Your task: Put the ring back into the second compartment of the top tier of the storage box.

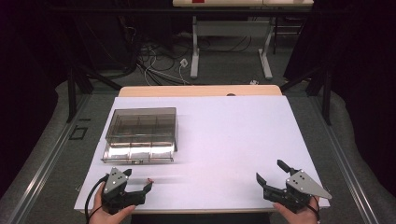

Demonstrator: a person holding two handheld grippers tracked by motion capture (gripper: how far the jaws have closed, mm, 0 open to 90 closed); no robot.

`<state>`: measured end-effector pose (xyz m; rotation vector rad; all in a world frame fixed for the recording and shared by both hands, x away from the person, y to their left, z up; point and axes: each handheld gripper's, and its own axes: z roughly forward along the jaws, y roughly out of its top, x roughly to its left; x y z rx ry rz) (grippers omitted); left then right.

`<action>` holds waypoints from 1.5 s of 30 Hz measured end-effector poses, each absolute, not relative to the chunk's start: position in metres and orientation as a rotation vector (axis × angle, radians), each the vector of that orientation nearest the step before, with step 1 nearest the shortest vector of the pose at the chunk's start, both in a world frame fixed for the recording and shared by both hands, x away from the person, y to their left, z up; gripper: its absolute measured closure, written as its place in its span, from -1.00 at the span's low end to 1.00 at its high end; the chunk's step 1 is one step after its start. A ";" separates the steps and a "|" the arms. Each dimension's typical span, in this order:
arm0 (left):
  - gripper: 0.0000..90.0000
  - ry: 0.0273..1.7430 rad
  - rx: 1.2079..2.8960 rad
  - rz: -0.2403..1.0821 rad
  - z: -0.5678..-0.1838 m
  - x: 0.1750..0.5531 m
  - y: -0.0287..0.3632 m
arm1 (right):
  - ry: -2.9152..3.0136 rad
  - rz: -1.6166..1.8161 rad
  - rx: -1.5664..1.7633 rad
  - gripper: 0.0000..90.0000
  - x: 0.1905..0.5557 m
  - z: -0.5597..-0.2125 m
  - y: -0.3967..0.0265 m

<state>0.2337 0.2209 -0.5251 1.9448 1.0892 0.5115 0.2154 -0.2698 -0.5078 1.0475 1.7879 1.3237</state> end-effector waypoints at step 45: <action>-0.22 1.139 2.132 0.429 -0.557 0.267 0.198 | 1.807 1.339 1.060 -0.59 0.218 -0.510 -0.272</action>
